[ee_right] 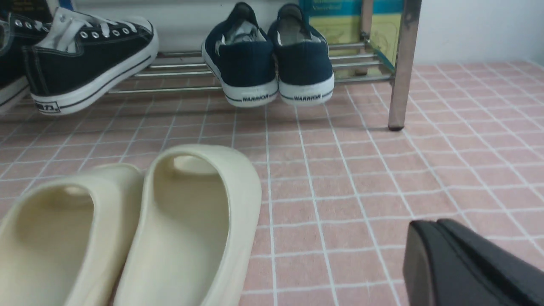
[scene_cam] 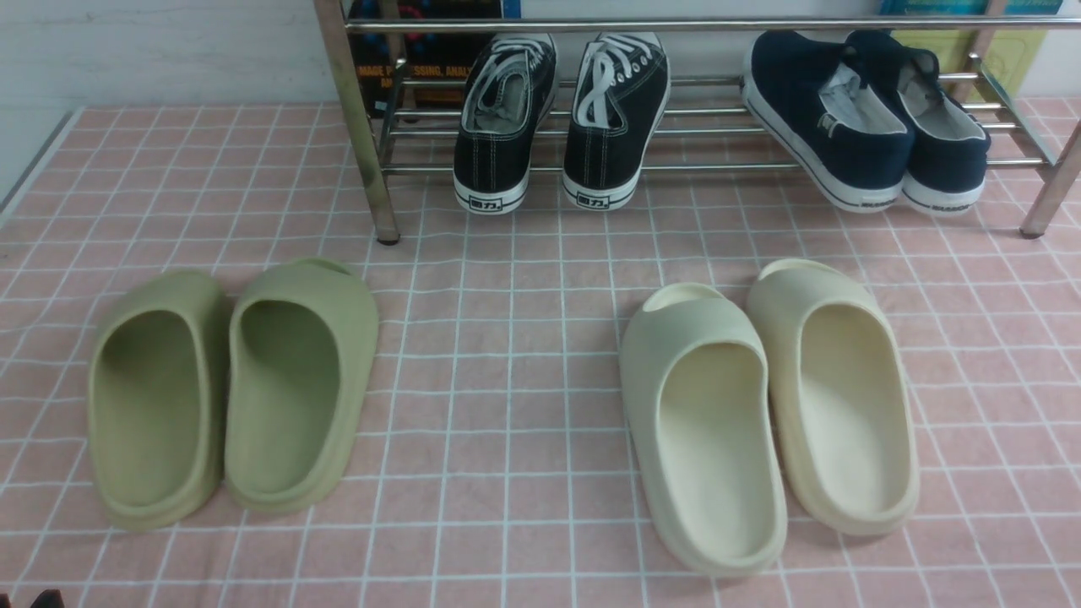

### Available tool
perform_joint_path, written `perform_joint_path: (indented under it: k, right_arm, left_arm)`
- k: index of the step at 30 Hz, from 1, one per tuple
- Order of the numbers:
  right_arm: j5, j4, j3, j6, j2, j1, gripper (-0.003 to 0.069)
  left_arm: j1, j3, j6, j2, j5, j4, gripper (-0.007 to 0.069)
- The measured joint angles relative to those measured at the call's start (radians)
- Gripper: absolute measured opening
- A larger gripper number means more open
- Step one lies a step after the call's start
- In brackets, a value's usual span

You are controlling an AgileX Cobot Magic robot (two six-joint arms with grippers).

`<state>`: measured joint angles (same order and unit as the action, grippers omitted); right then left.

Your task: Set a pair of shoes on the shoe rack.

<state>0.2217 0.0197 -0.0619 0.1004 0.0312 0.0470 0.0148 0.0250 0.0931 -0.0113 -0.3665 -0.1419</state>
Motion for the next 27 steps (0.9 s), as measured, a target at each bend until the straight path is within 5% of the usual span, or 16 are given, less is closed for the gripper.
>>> perform_joint_path:
  k: [27]
  right_arm:
    - [0.140,0.030,0.080,-0.069,-0.040,0.000,0.0000]
  left_arm:
    - [0.000,0.000,0.000,-0.001,0.000,-0.001,0.0239]
